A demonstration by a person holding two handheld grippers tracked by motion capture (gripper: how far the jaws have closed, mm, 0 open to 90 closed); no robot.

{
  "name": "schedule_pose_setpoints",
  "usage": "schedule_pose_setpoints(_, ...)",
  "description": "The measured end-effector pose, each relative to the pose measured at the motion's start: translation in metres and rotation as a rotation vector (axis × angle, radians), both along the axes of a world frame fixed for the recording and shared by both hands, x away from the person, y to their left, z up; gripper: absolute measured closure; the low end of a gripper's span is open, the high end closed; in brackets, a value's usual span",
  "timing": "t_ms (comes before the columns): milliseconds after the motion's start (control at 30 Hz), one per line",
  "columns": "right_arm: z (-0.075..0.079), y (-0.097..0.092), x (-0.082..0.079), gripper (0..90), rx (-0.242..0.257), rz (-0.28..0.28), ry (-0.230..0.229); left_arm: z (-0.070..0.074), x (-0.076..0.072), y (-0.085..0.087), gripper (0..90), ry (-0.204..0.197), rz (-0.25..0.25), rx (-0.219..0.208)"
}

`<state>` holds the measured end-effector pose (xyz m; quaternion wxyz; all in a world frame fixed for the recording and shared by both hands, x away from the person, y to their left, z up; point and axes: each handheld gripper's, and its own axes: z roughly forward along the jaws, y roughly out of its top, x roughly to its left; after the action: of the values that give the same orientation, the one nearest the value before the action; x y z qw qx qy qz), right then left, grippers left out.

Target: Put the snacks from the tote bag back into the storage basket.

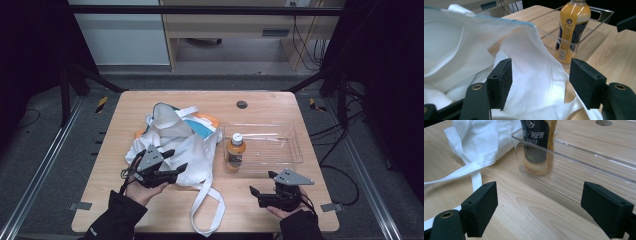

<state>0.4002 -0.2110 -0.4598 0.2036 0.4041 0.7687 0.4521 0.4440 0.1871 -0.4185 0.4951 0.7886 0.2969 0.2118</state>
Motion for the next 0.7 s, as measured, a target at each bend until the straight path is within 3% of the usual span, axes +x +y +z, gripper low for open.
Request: schedule_pose_setpoints(700, -0.001, 0.001, -0.001, 14.2, -0.006, 0.002, 0.003, -0.024, -0.02, 0.046, 31.1, 0.048, 0.079, 0.005)
